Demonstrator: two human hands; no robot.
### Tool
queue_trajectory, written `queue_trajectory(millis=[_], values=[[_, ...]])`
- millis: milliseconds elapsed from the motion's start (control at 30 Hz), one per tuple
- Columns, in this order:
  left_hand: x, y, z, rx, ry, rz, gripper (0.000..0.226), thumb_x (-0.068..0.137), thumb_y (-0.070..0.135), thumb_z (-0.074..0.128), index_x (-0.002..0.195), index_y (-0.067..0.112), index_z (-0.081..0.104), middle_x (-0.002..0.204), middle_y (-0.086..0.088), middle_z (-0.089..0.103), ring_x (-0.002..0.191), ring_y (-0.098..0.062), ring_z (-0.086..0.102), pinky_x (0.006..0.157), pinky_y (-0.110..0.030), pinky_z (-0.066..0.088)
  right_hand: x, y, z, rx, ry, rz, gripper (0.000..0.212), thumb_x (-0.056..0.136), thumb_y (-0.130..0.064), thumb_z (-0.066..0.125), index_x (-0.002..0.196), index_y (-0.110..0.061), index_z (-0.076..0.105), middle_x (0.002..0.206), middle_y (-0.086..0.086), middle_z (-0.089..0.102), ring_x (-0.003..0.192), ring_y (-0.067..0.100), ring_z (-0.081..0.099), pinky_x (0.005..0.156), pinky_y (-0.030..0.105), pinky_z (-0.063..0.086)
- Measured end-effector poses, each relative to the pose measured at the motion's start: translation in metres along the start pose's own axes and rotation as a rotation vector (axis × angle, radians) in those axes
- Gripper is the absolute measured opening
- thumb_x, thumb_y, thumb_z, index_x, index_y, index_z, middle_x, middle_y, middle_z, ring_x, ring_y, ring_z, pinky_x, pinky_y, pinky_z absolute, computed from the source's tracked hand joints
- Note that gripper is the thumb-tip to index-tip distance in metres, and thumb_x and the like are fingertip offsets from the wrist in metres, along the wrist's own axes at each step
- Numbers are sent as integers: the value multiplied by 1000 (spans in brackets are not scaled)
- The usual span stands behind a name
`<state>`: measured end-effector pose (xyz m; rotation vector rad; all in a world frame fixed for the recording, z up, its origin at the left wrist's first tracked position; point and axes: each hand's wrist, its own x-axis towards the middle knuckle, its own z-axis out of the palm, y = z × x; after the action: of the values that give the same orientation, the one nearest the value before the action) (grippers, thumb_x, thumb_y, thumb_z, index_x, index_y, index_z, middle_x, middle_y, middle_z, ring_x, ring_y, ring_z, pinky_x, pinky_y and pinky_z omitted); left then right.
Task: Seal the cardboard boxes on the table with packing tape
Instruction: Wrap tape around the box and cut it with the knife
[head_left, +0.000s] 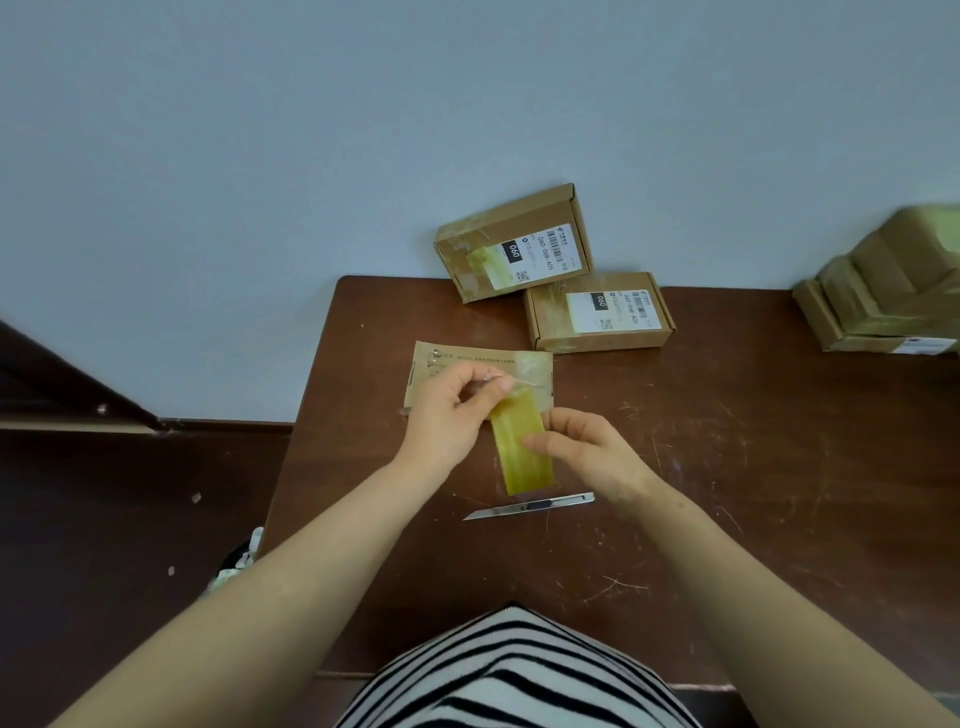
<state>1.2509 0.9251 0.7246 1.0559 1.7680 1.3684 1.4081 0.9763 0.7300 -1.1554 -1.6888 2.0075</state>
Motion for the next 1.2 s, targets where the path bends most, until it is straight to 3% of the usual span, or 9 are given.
queue_trajectory(millis=[133, 300, 400, 600, 733, 867, 1033, 1133, 1200], values=[[5, -5, -4, 166, 81, 14, 7, 87, 25, 68, 80, 25, 68, 76, 6, 67, 74, -11, 61, 72, -33, 50, -2, 5, 8, 128, -54, 22, 22, 95, -18, 54, 109, -1, 56, 87, 19, 71, 84, 34, 70, 81, 47, 53], [21, -10, -17, 465, 155, -19, 14, 89, 39, 62, 83, 28, 68, 84, 7, 67, 82, -16, 61, 73, -36, 50, 3, 6, 12, 30, -73, -64, 27, 89, -22, 62, 109, -3, 62, 87, 15, 72, 81, 22, 70, 77, 33, 57], [32, -12, -15, 530, 147, -93, 14, 89, 41, 61, 81, 31, 65, 86, 7, 66, 84, -18, 61, 73, -37, 50, 9, -4, 8, 80, -23, -73, 33, 80, -34, 63, 94, -5, 67, 74, 6, 71, 69, 14, 68, 65, 22, 54], [64, -12, -27, 175, 290, -269, 27, 87, 30, 65, 62, 22, 65, 57, 7, 67, 65, -13, 69, 80, -38, 54, 22, -16, -27, -176, 68, 43, 39, 85, -42, 65, 60, -13, 61, 50, 2, 61, 43, 10, 56, 47, 18, 46], [82, -21, -41, -32, 490, -347, 35, 89, 21, 64, 53, 19, 63, 49, 7, 64, 54, -3, 62, 70, -23, 48, 32, -17, -63, -309, 131, 208, 37, 84, -46, 66, 67, -14, 66, 48, 1, 59, 38, 13, 52, 40, 20, 44], [91, -39, -47, -66, 548, -461, 28, 93, 23, 60, 66, 15, 65, 61, 3, 64, 61, -11, 60, 76, -27, 47, 54, -9, -86, -357, 101, 308, 20, 81, -33, 75, 88, -15, 70, 64, 1, 69, 47, 16, 57, 40, 21, 44], [101, -59, -40, -159, 555, -603, 26, 99, 31, 49, 92, 12, 65, 89, 0, 64, 87, -14, 57, 88, -33, 47, 92, -8, -89, -271, -29, 488, 21, 80, -24, 75, 85, -4, 75, 71, 9, 72, 45, 10, 56, 37, 18, 39], [112, -70, -42, -230, 545, -665, 20, 100, 31, 47, 94, 16, 59, 89, 1, 62, 83, -11, 57, 71, -24, 45, 111, -4, -90, -216, -89, 587, 29, 81, -24, 73, 93, 2, 73, 80, 16, 73, 50, 14, 56, 33, 17, 35], [119, -75, -41, -284, 538, -704, 19, 100, 30, 46, 91, 17, 57, 84, 2, 62, 76, -8, 57, 59, -21, 42, 122, -1, -91, -178, -107, 636, 32, 80, -31, 74, 88, -1, 75, 83, 16, 73, 51, 14, 47, 32, 17, 34]])
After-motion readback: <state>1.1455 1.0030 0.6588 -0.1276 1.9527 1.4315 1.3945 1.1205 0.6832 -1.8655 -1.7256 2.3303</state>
